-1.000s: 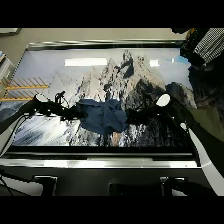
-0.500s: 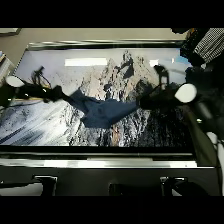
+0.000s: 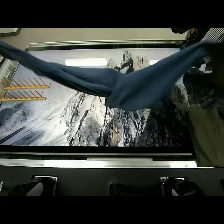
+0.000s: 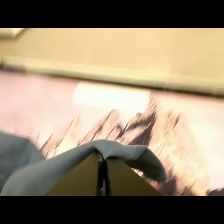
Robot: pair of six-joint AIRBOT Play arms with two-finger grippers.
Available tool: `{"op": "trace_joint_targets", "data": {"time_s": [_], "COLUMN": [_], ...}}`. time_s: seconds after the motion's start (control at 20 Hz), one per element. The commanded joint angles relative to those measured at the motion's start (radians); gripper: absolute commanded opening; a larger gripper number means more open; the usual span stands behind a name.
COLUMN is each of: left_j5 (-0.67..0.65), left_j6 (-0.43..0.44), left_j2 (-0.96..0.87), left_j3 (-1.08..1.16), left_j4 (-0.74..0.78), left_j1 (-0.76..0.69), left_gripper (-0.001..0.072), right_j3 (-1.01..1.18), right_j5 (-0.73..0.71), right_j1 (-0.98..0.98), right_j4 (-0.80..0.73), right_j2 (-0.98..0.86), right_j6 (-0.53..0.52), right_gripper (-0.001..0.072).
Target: Fold the clothes and pants, and hang the long-sleeved shirts on hangers.
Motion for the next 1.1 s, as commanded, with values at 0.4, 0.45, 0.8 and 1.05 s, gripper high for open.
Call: {"op": "trace_joint_targets", "data": {"time_s": [0.4,0.45,0.8,1.05], "left_j5": [-0.072,-0.067,0.036,0.065], "left_j6": [-0.132,-0.132,-0.129,-0.129], "left_j2": [0.070,0.019,-0.529,-0.785], "left_j3": [-0.066,-0.101,-0.231,-0.231], "left_j4": [0.187,0.187,0.187,0.167], "left_j1": [0.002,0.000,-0.065,-0.106], "left_gripper": [0.0012,0.0012,0.0013,0.0013], "right_j3": [0.066,0.066,0.067,0.067], "right_j5": [0.117,0.133,0.024,-0.042], "right_j1": [0.000,0.000,-0.001,-0.001], "right_j4": [-0.195,-0.195,0.065,0.267], "right_j2": [-0.179,-0.272,-0.917,-1.102], "right_j6": [0.242,0.262,0.431,0.406], "right_gripper": [0.0025,0.0025,0.0027,0.0082]}}
